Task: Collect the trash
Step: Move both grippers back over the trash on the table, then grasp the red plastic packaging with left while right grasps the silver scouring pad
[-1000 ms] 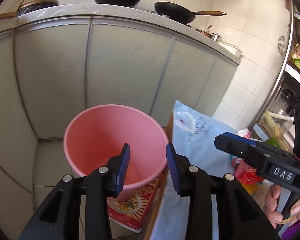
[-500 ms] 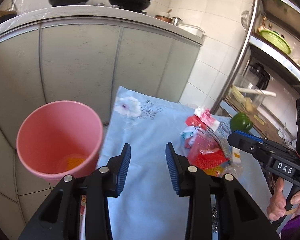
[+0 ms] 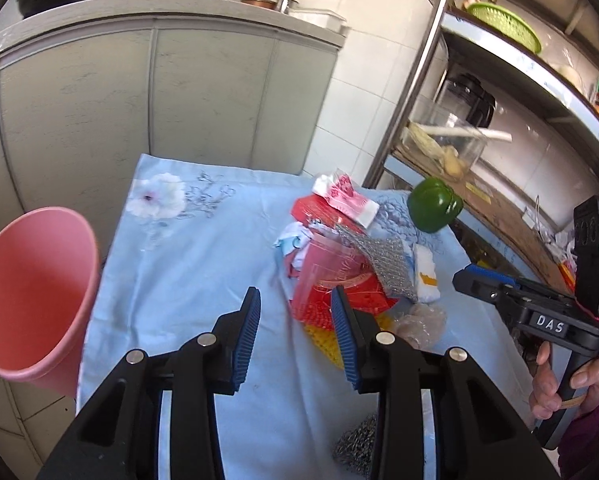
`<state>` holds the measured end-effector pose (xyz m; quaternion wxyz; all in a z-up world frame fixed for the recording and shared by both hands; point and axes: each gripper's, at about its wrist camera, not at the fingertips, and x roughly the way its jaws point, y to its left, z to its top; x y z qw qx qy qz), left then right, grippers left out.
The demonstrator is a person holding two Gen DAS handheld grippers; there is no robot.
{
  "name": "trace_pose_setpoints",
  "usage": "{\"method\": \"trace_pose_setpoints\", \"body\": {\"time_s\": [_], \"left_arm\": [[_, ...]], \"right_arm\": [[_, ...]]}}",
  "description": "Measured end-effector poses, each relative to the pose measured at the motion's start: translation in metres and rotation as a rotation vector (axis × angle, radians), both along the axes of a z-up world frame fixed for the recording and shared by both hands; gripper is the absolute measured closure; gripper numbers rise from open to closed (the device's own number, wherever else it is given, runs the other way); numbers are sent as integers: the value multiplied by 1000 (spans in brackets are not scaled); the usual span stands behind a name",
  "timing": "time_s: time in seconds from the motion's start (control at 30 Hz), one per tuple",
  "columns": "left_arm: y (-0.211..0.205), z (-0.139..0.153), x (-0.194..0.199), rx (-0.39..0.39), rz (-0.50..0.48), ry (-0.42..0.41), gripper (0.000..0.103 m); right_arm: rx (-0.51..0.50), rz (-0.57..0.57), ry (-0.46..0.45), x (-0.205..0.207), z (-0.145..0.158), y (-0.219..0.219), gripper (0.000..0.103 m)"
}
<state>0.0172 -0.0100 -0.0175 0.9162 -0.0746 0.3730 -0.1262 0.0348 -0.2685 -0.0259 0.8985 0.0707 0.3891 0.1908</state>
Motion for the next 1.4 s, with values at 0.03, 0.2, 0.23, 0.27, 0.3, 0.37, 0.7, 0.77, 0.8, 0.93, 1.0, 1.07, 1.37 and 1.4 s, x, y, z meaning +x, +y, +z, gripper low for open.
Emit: {"method": "trace_pose_setpoints", "body": {"time_s": [0.03,0.2,0.23,0.27,0.3,0.37,0.7,0.77,0.8,0.93,1.0,1.07,1.37,1.4], "left_arm": [[-5,-4,5,13,-9,9,67],[-21,-21,26,29,-46,53,67],[-23,-24,29,36,-51,57,67],[-25,-27,32,46,-54,61,67],[-27,-30,35,54,-59,68,69],[-30,-36,40,58,-71,83,71],[-21,-23,23,27,-92,33,103],[-15,-14,16,15,-81,10,103],[-12,-10,12,12,-71,-4,103],[7,2,-3,0,-27,-35,103],[16,5,-9,-2,-8,-42,103],[27,8,-15,-7,22,-47,103],[67,8,-36,-8,123,-50,103],[70,7,-37,-8,128,-47,103]], "right_arm": [[5,-11,-1,1,-1,-5,63],[-1,-45,1,6,-7,-20,63],[3,-49,6,7,-8,-21,63],[6,-49,10,8,-9,-21,63],[13,-42,16,9,-10,-21,63],[19,-17,15,10,-11,-18,63],[-19,123,-7,5,-10,10,63],[-47,155,-7,4,-11,17,63],[-65,174,-7,3,-11,22,63],[-113,212,-12,1,-12,35,63],[-144,224,-20,1,-13,41,63],[-184,237,-28,2,-14,47,63],[-118,105,9,30,-8,-2,63],[-100,85,17,33,-7,-11,63]]}}
